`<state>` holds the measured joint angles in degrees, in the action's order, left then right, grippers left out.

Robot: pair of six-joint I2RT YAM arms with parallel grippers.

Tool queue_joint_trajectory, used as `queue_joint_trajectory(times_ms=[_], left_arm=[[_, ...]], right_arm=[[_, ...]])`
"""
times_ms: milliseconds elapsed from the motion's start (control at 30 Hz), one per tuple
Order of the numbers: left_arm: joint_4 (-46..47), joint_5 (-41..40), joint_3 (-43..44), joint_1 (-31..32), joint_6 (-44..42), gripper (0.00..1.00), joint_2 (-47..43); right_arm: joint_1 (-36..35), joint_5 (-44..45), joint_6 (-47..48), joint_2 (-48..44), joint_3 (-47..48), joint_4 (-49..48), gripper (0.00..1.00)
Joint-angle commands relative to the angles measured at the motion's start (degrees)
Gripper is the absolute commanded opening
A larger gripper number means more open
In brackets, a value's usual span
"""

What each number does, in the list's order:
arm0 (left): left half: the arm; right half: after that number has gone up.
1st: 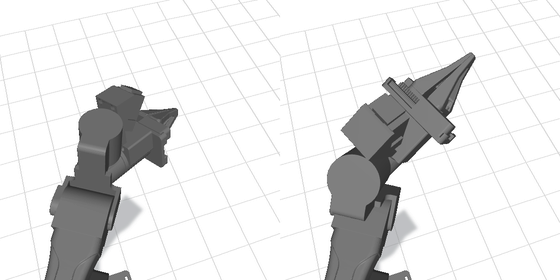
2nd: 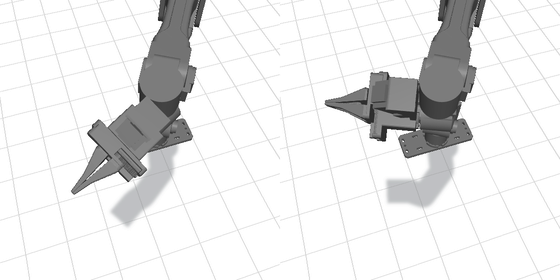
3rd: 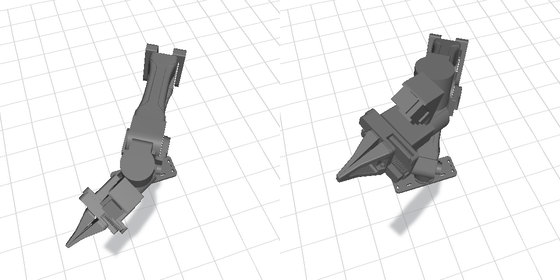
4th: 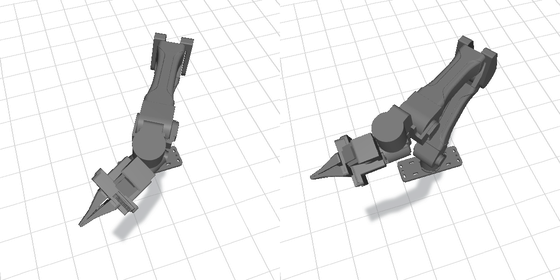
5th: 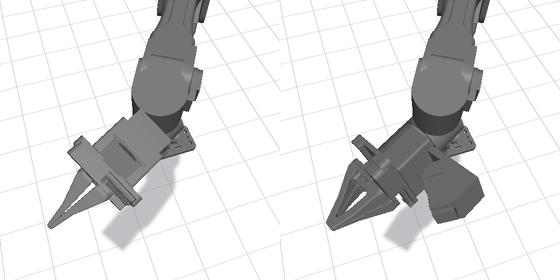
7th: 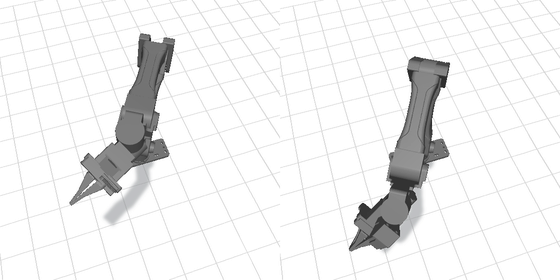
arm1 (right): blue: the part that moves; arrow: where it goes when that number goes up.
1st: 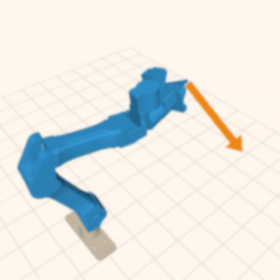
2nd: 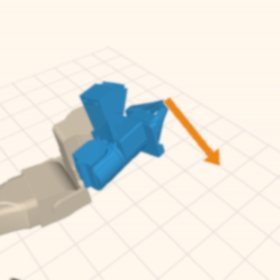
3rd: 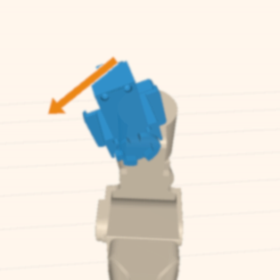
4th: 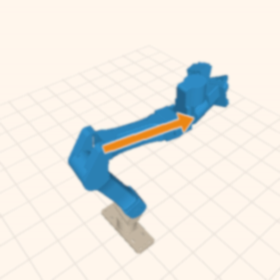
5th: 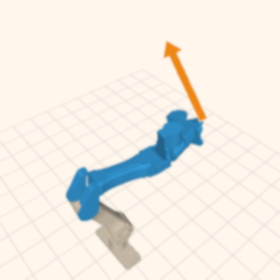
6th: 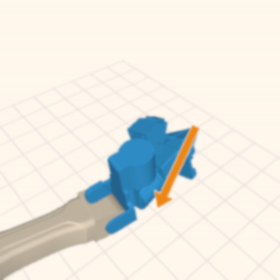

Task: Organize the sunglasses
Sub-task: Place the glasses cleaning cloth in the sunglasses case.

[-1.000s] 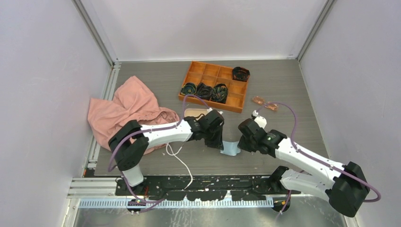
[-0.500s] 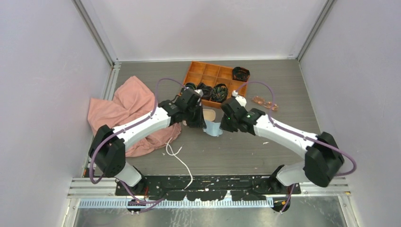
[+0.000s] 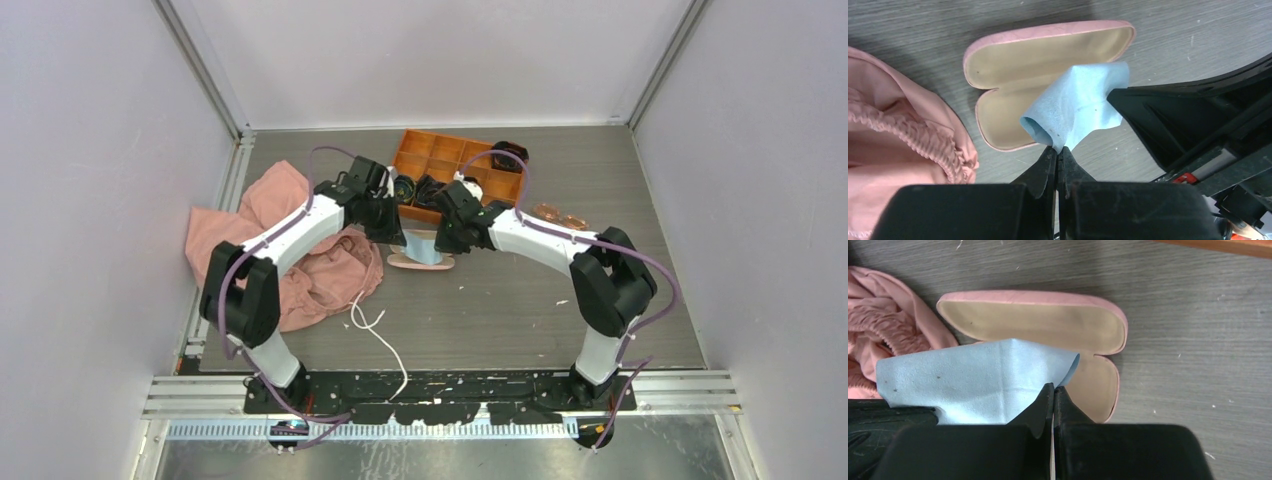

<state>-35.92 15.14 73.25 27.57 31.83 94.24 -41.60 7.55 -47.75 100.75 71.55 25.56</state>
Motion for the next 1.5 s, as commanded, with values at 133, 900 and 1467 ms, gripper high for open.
queue_joint_trajectory(times_ms=[133, 900, 1467], left_arm=[[-0.28, 5.93, 2.34, -3.54, -3.77, 0.00, 6.15], [0.06, 4.72, -2.74, -3.67, -4.28, 0.01, 10.10], [0.61, -0.62, -3.48, -3.47, -4.45, 0.00, 12.07]], right_arm=[[2.89, -4.09, 2.19, 3.61, 2.89, -2.17, 0.01], [2.68, -5.93, 1.12, 1.31, -4.30, -3.22, 0.01], [0.19, -1.38, 1.95, 3.53, -7.34, -4.42, 0.01]])
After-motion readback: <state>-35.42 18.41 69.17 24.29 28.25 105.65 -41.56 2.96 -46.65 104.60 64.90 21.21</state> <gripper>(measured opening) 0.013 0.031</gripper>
